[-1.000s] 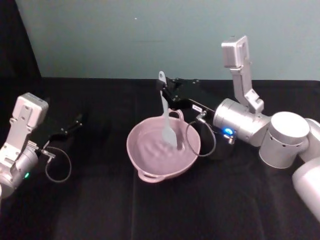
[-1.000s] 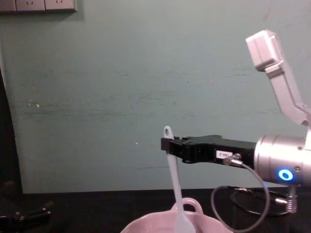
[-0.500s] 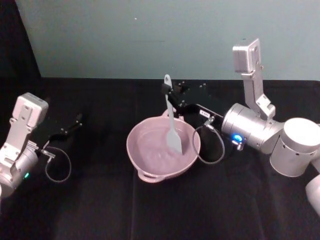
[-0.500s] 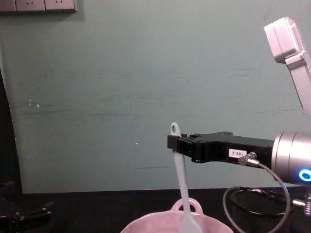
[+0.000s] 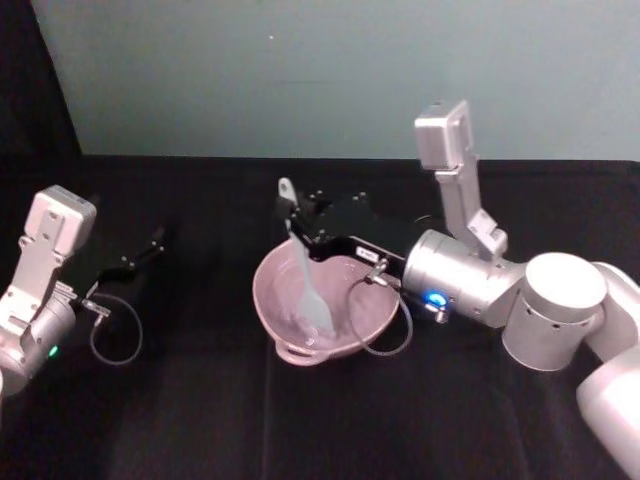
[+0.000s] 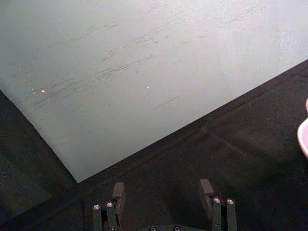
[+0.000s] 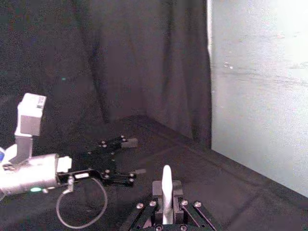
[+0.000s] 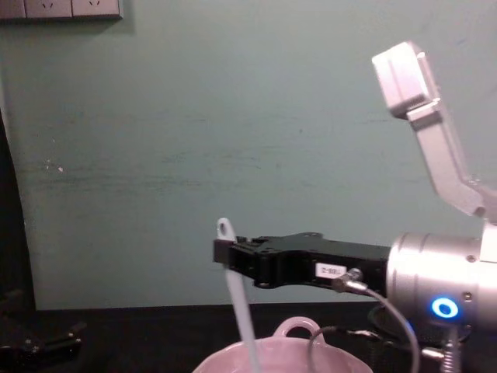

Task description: Use the one hand to pick up the spoon and stir the clear water in the bowl.

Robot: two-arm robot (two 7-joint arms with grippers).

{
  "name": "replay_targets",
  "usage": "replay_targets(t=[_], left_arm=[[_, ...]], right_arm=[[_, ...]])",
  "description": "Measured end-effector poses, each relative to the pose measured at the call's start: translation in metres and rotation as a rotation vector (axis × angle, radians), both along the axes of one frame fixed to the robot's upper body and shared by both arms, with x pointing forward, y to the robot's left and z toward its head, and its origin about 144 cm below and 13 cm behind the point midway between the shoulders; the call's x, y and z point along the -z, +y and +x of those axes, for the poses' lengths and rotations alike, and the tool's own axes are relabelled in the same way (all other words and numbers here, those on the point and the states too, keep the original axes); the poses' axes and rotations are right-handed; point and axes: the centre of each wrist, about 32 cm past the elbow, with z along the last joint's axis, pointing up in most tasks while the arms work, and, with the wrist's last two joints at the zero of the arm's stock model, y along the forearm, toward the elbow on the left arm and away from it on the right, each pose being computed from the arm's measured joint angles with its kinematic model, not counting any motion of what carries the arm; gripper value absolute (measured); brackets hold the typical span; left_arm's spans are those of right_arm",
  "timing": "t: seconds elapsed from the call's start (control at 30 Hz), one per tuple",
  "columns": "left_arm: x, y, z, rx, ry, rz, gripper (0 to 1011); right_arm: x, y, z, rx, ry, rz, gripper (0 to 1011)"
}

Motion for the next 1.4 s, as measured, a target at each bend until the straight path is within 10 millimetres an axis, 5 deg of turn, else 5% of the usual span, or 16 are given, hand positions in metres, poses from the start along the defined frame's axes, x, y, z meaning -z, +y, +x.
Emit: replay_targets(t=[0.53,1.0,1.4], left_arm=[[0.000,0.000,0.000,0.000,0.000,0.000,1011],[0.000,0.000,0.000,0.000,0.000,0.000,1011],[0.000,0.000,0.000,0.000,0.000,0.000,1011]], right_arm=[[-0.007,0.021,0.025,-0.007,-0.027,-0.001,124],[-0.002,0.007,0.040,0.047,-0.018,-0.035,125],[-0.002,-0.016,0.033,0.092,-0.021,-0.042,124]])
